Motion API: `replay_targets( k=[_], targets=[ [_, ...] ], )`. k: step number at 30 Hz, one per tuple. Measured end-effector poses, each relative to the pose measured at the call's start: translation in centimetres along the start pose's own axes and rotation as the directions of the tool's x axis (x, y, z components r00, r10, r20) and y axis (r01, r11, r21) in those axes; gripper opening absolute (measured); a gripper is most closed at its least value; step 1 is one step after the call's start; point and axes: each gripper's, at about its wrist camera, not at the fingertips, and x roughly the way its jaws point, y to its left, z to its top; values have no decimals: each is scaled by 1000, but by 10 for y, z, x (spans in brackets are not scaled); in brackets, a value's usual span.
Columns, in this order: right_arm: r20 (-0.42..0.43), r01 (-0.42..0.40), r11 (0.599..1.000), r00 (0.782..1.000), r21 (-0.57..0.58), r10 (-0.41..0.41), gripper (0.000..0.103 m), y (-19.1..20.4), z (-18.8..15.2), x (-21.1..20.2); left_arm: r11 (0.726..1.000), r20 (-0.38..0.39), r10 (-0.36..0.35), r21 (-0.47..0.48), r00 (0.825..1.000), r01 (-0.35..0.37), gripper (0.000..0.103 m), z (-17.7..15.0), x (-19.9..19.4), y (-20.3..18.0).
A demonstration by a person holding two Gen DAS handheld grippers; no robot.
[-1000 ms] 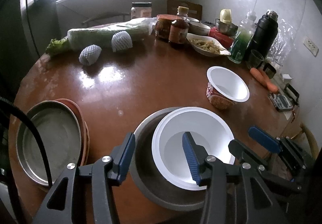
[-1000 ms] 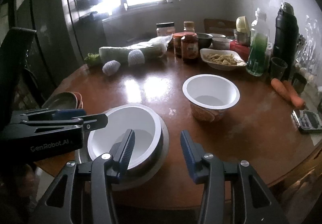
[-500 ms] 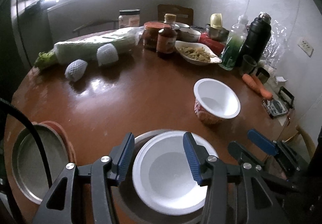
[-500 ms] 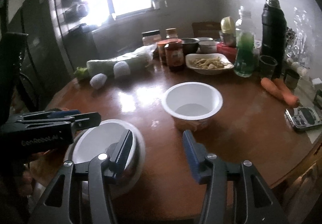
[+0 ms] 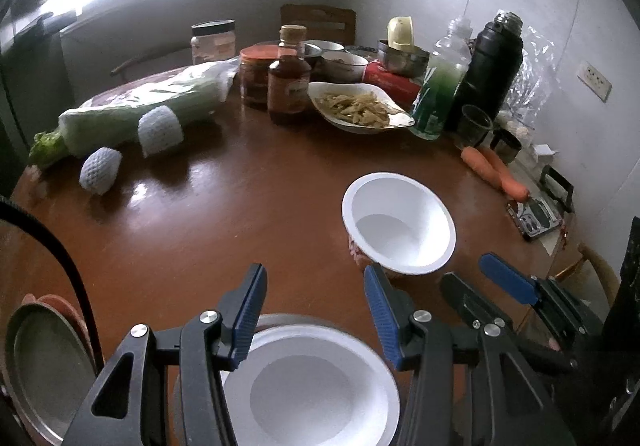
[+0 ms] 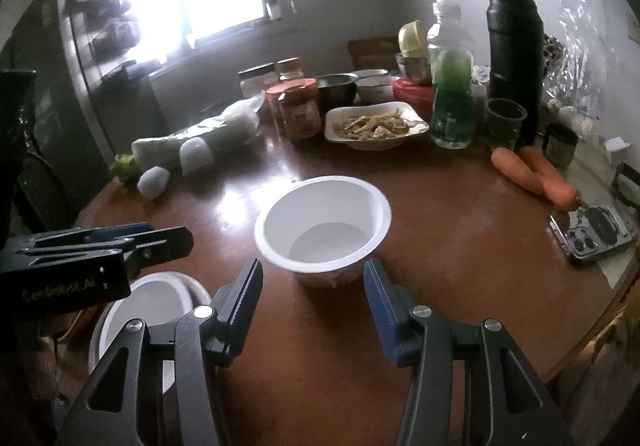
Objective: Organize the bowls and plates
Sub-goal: 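Move the left tool to the red-printed paper bowl and grip its rim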
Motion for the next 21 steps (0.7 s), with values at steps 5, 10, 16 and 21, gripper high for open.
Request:
replay_targets(
  k=[5,10,16,21],
  targets=[
    [2,6,999,1000,34,-6,54,-12,9,7,999,-6,-26,-19,1000,26,51,8,7,-2],
    [-15,26,998,1000,61,-25,54,-25,17,19,999,-16,-32,-26,999,31,51,16,16,-6],
    [-50,31,997,998,72,-27,54,-38,23,37,998,-41,-42,-43,998,40,51,23,32,-10],
    [-80,15,997,997,76,-9,54,-42,23,49,998,-61,-47,-50,997,44,51,26,44,-13]
  ],
)
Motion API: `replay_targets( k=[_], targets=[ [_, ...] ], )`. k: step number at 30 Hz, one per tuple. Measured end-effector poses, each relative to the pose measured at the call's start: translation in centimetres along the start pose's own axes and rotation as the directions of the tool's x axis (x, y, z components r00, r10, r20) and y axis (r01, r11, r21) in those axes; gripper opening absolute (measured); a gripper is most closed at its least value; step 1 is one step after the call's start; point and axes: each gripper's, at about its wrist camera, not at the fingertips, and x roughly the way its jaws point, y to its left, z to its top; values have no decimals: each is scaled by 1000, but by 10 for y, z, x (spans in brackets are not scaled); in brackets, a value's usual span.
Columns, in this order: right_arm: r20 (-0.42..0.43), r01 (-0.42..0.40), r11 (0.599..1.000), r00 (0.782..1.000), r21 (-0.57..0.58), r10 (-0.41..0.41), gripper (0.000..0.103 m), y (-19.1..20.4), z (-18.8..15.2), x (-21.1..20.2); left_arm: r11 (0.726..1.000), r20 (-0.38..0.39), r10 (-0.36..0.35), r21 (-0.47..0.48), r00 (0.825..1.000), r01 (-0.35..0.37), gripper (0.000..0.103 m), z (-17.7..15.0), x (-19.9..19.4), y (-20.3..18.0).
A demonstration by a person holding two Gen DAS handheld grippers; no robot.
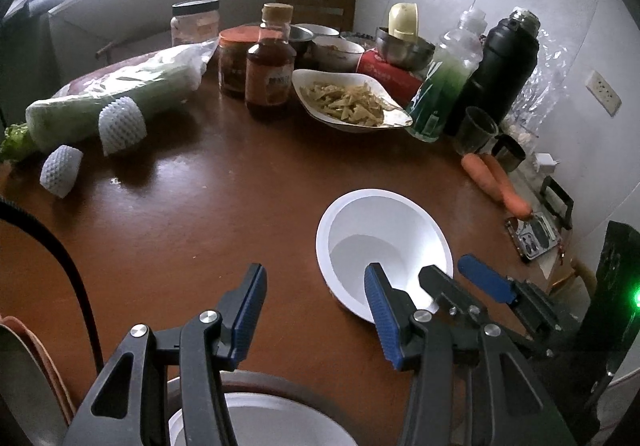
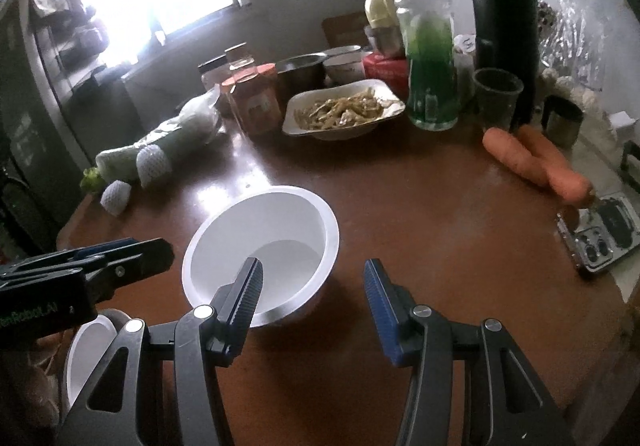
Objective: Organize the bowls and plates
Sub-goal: 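Move the left tool to the red-printed paper bowl and grip its rim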
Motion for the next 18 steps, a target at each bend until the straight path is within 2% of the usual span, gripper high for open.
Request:
replay_targets(
  k=[7,18],
  targets=[
    [-40,-29,1000,999,3,29,54,-2,-1,13,1000,-42,-11,-6,999,10,51,2,15,-2],
    [-38,-62,998,997,-28,61,52,6,-4,14,999,-74,-2,-32,997,0,51,3,29,1]
  ],
)
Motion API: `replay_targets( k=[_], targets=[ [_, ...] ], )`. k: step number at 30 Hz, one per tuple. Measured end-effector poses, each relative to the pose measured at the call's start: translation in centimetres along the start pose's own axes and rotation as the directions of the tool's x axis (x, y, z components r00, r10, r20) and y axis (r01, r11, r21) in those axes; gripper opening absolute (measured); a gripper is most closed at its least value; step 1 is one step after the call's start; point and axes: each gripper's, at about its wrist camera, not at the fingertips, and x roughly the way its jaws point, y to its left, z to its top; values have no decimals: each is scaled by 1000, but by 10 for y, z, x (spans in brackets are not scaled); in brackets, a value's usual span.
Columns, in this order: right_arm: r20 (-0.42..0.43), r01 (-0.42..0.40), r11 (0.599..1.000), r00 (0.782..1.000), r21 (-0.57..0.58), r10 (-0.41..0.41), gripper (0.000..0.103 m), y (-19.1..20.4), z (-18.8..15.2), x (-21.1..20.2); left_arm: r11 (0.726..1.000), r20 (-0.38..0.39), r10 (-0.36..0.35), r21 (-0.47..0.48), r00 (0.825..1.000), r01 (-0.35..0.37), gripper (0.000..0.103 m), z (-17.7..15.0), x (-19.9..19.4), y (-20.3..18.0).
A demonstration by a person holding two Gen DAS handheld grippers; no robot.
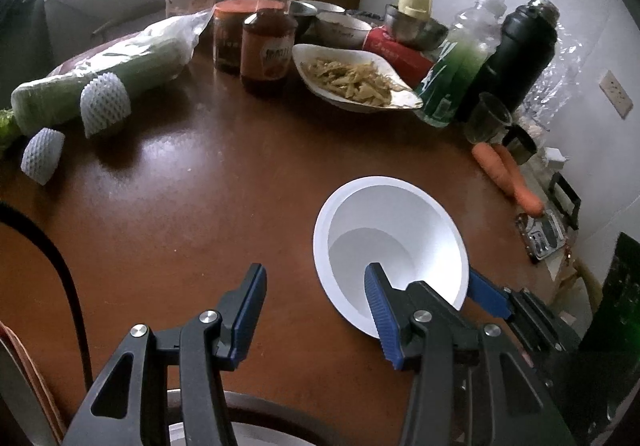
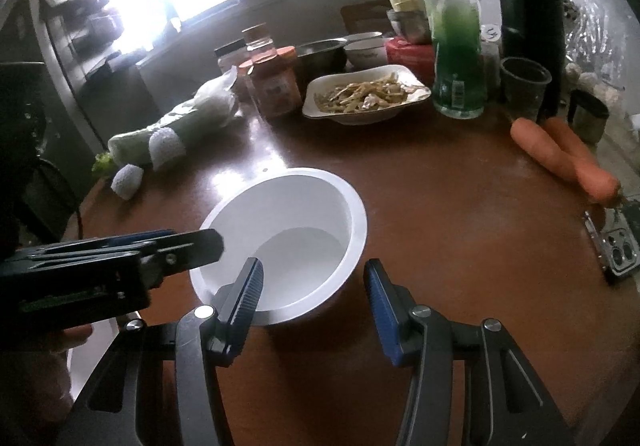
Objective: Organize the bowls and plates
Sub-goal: 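Move the left tool to the red-printed paper bowl and grip its rim, then lift the red-printed paper bowl with the left tool over the steel bowl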
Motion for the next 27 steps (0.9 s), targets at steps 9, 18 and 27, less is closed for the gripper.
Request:
replay_targets(
  k=[9,18,27],
  targets=[
    [12,2,999,1000,-43,-2,41,9,-1,-2,1000,-56,-26,-17,998,25,50,-1,16,2],
    [22,-15,997,1000,-74,16,33,22,-2,-8,999,-26,-54,5,998,54,46,-4,3,-1],
    [57,-27,995,998,-99,33,33,39,0,-25,998,25,-63,-6,998,64,46,-10,-26,8]
  ],
)
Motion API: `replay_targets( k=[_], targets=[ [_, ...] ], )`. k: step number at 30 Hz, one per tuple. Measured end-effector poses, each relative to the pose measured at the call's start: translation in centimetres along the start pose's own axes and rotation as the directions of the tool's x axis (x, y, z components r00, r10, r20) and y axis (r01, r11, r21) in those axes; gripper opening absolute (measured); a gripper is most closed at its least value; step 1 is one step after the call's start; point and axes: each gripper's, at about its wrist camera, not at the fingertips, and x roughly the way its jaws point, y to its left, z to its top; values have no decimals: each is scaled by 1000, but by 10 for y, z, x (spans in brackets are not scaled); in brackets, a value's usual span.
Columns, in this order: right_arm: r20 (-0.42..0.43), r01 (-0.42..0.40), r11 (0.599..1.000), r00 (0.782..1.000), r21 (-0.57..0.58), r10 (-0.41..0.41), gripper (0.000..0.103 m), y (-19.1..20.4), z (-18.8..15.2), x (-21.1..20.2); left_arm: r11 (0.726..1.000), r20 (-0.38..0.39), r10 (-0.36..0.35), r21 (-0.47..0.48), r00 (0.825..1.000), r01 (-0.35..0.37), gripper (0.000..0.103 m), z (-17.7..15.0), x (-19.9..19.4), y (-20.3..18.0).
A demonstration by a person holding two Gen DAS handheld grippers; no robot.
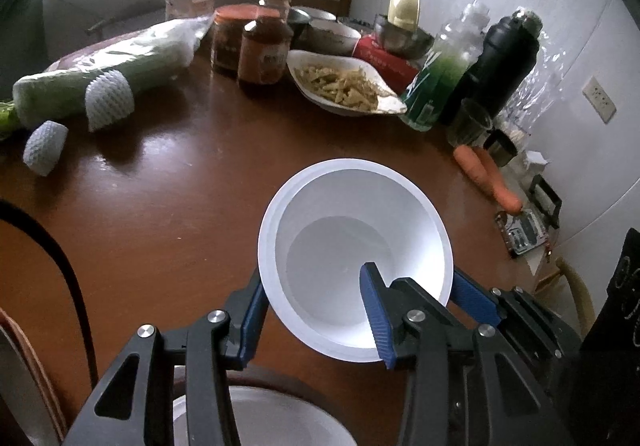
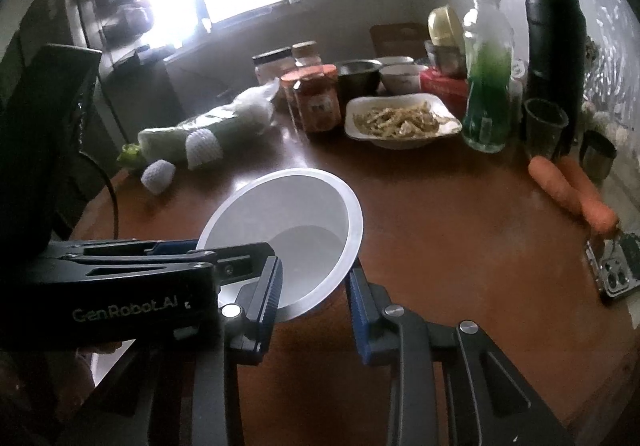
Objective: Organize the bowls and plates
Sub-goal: 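Lift the red-printed paper bowl with the left tool over the steel bowl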
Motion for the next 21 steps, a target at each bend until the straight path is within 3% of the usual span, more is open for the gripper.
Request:
replay_targets(
  k=[21],
  targets=[
    [88,-40,997,995,-69,46,33,48,0,-49,1000,127,20,-10,992,-19,46,-24,-76,9]
  ],
)
